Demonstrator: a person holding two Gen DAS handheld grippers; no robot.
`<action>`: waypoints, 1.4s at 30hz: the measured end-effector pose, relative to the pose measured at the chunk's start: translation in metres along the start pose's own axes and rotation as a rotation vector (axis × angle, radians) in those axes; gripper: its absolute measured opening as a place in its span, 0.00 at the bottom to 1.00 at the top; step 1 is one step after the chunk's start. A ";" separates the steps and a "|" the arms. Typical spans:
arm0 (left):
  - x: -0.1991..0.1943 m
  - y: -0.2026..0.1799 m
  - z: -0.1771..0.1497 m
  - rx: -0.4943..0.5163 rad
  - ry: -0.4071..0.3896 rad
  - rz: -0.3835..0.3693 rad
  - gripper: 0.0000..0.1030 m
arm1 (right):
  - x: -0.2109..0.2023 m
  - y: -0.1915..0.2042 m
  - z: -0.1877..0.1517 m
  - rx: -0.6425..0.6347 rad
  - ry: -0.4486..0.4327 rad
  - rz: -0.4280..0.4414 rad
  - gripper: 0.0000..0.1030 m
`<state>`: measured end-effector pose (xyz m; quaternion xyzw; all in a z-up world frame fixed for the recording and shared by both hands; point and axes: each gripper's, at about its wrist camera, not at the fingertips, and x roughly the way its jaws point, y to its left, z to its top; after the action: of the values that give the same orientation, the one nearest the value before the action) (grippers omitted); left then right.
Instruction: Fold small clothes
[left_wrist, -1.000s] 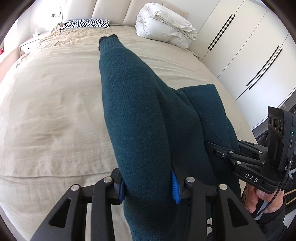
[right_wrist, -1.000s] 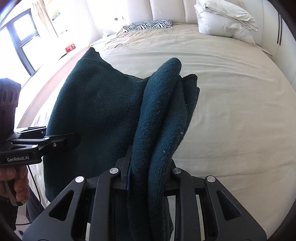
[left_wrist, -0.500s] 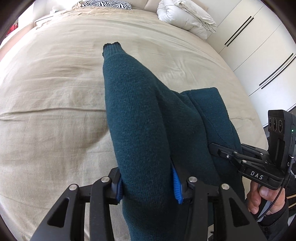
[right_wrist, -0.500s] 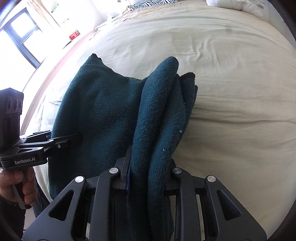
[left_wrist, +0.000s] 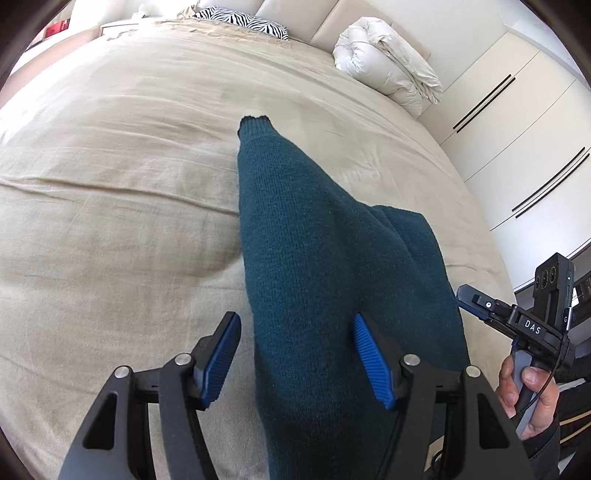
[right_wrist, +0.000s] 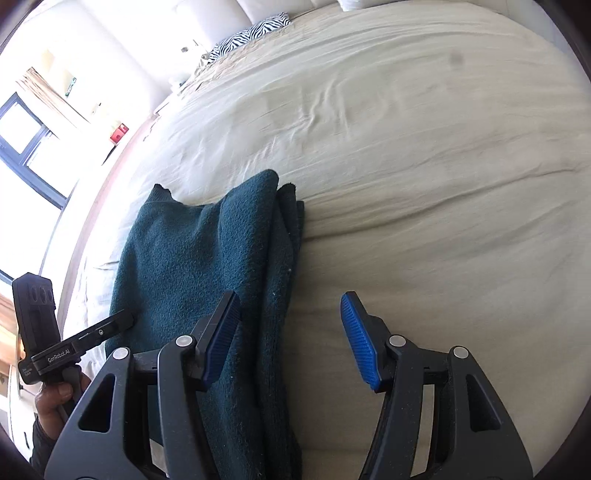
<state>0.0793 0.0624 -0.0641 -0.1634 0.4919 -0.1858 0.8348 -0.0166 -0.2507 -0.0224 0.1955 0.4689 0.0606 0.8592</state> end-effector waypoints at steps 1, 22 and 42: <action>-0.009 -0.002 0.000 0.005 -0.030 0.008 0.64 | -0.013 0.003 0.000 0.000 -0.034 -0.004 0.55; 0.014 -0.036 0.014 0.092 -0.085 -0.038 0.70 | 0.026 0.005 0.008 0.141 0.021 0.359 0.55; -0.111 -0.090 -0.047 0.342 -0.592 0.168 1.00 | -0.099 0.061 -0.055 -0.174 -0.251 0.148 0.56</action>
<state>-0.0253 0.0315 0.0397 -0.0267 0.2022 -0.1406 0.9688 -0.1123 -0.2073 0.0522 0.1604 0.3351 0.1390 0.9180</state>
